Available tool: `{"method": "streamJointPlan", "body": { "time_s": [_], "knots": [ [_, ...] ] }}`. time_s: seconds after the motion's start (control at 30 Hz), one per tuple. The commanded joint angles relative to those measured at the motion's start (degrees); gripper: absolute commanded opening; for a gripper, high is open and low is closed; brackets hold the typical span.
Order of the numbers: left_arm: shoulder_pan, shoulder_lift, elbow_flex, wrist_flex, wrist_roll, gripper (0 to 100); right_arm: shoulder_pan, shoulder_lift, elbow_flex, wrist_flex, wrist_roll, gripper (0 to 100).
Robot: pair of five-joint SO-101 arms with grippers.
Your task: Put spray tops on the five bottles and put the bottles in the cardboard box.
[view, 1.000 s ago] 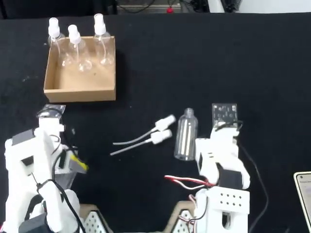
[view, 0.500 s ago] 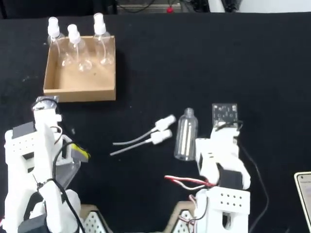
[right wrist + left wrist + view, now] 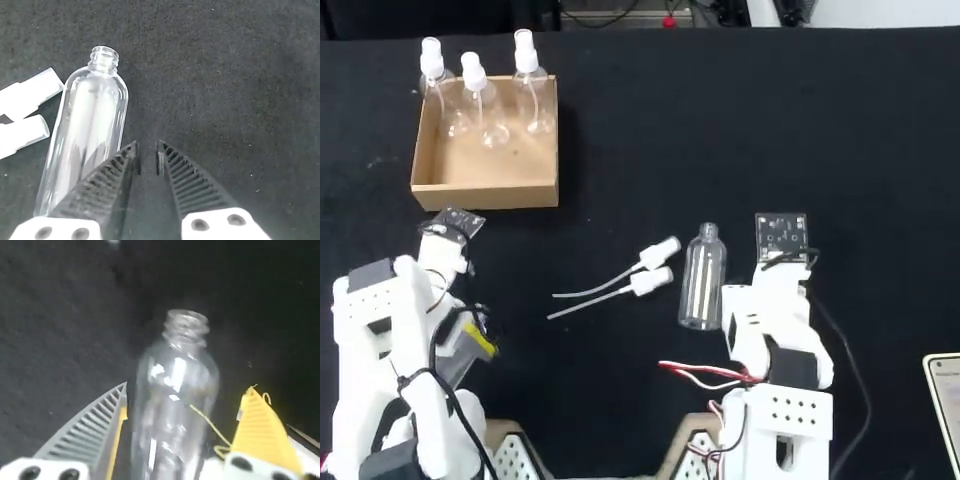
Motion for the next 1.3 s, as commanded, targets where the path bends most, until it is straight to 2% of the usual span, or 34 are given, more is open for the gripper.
{"method": "streamJointPlan", "body": {
  "time_s": [0.0, 0.17, 0.33, 0.47, 0.6, 0.73, 0.83, 0.97, 1.13, 1.27],
  "knots": [
    [-1.6, -1.1, 4.4, -11.2, -1.4, 34, 1.1, -0.9, -0.4, -0.9, 0.6, 5.7],
    [-1.2, -1.6, 5.9, -12.7, -1.0, 32, 1.1, -0.9, 0.4, -1.9, 0.6, 5.7],
    [-1.2, -1.6, 6.4, -10.9, -1.0, 11, 1.1, -0.9, 2.2, -5.1, 0.6, 5.7],
    [-1.1, -1.7, 3.6, -7.6, -0.8, 12, 1.1, -0.9, 3.3, -6.8, 0.5, 5.7],
    [-0.4, -1.7, -5.7, -1.6, 6.6, 12, 0.8, -0.9, 3.7, -7.7, 0.2, 6.0],
    [5.7, -1.7, -15.1, 7.6, 15.2, 13, -0.7, -0.7, -2.5, -5.5, -1.3, 6.0],
    [12.0, -3.1, -17.0, 9.3, 22.9, 13, -6.6, -0.3, -13.1, 1.3, -2.9, 6.0],
    [18.9, -10.3, -13.5, 4.6, 30.9, 13, -19.3, -0.1, -23.3, 5.8, -4.8, 6.0],
    [20.7, -22.1, -5.8, -1.2, 39.1, 13, -29.5, 7.2, -28.4, 3.7, -11.9, 6.0],
    [20.4, -29.5, 1.5, -5.7, 43.9, 12, -33.2, 18.3, -28.7, -2.5, -16.3, 8.9]
  ]
}}
